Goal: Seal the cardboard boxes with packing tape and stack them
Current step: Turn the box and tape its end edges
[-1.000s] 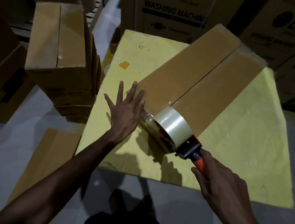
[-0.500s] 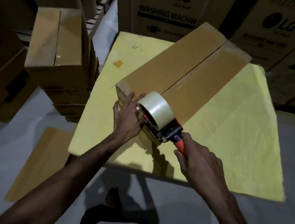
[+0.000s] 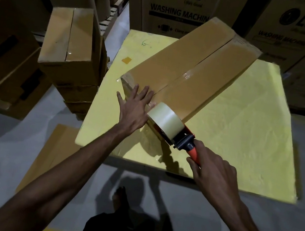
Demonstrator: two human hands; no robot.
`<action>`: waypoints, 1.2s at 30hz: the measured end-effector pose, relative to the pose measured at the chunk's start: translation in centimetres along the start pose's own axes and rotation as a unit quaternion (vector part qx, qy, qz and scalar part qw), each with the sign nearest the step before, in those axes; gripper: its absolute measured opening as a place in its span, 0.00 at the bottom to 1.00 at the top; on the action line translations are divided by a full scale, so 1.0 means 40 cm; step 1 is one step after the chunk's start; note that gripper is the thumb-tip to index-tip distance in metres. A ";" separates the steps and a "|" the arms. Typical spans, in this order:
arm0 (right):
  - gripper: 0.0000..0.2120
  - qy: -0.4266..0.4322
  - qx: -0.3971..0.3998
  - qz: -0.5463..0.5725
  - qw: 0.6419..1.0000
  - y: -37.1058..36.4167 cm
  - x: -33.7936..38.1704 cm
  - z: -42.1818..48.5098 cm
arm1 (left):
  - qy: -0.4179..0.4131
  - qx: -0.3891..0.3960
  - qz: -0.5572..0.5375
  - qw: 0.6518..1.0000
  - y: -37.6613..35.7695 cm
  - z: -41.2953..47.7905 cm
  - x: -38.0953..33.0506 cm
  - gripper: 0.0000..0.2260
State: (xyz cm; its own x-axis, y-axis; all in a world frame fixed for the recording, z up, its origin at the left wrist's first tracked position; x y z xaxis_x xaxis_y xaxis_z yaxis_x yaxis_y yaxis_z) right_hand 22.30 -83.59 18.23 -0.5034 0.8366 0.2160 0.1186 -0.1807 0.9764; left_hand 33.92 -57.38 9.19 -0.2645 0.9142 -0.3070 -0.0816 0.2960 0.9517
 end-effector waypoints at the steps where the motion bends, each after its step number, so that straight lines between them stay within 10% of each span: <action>1: 0.19 0.003 -0.006 0.001 1.000 -0.005 -0.001 -0.001 | -0.012 -0.001 0.007 1.000 -0.010 -0.010 -0.007 0.33; 6: 0.20 0.003 -0.037 0.043 0.998 -0.025 -0.040 -0.014 | -0.073 0.004 -0.058 0.996 -0.052 -0.084 -0.082 0.45; 36: 0.19 -0.008 -0.076 0.101 0.992 -0.238 -0.243 -0.101 | -0.023 0.053 -0.101 0.993 -0.044 -0.069 -0.074 0.35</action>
State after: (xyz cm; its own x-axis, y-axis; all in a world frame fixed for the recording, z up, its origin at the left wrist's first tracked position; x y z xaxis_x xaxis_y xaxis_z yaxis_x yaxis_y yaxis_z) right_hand 22.61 -92.07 6.89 -0.4681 0.7838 0.4082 0.0845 -0.4200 0.9036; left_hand 32.22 -61.37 8.42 -0.2084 0.8443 -0.4937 -0.0252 0.5000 0.8657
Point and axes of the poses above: each hand's wrist, its own z-axis towards the middle knuckle, its own y-axis out of the back of the hand, x = y × z, the point moved 9 cm from there along z, towards the middle knuckle, and after that the axes turned 12 degrees about y, right-handed, at the moved point
